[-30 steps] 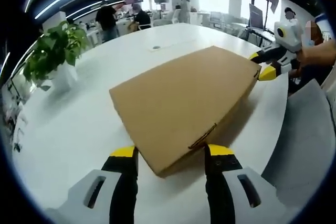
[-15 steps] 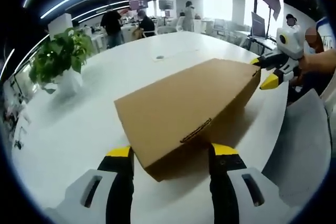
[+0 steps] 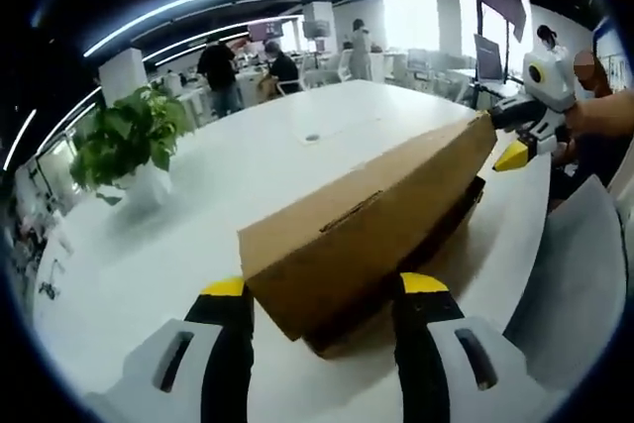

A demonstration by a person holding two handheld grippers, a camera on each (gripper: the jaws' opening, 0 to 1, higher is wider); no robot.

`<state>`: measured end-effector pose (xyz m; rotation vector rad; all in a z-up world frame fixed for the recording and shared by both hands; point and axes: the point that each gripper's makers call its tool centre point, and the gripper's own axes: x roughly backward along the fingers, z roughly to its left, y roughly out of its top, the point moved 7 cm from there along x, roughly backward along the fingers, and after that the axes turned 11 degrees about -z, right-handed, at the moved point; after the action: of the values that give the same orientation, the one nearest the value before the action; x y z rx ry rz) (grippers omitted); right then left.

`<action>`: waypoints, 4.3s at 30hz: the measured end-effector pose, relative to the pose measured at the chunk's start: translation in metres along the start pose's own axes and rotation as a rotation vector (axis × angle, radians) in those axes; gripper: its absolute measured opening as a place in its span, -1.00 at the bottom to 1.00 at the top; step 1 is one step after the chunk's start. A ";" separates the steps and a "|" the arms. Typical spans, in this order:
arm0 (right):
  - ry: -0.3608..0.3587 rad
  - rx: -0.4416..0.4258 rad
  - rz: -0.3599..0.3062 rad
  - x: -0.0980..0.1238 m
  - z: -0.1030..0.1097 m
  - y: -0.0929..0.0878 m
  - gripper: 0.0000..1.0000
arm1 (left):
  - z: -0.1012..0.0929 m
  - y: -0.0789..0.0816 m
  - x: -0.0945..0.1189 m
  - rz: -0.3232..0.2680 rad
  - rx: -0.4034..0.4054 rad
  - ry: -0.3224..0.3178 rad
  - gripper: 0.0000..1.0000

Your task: Operate the shoe box by opening the lid, removing the specified soft item, and placing it in the target area until the item is outside and the box remains undamaged.

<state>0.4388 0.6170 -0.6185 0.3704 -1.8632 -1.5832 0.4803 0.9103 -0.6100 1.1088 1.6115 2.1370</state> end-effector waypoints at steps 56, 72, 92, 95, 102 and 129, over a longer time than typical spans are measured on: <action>-0.073 -0.007 -0.116 -0.044 -0.073 0.048 -0.22 | 0.082 0.060 -0.046 -0.151 0.001 0.286 -0.99; -0.174 -0.008 -0.012 -0.045 -0.092 -0.002 -0.64 | 0.093 0.066 -0.061 -0.158 0.001 0.281 -0.99; -0.185 -0.046 0.023 -0.068 -0.097 -0.013 -0.91 | 0.105 0.068 -0.079 -0.163 0.019 0.277 -0.98; -0.186 -0.056 0.032 -0.070 -0.099 -0.016 -0.92 | 0.107 0.069 -0.083 -0.164 0.026 0.277 -0.99; -0.200 -0.112 0.025 -0.070 -0.105 -0.017 -0.98 | 0.111 0.069 -0.091 -0.163 0.035 0.278 -0.98; -0.188 -0.086 0.036 -0.076 -0.110 -0.014 -0.98 | 0.094 0.017 -0.093 -0.030 0.099 0.271 -1.00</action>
<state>0.5631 0.5747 -0.6490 0.1540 -1.9212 -1.7171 0.6126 0.9161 -0.6245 0.8429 1.8539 2.2910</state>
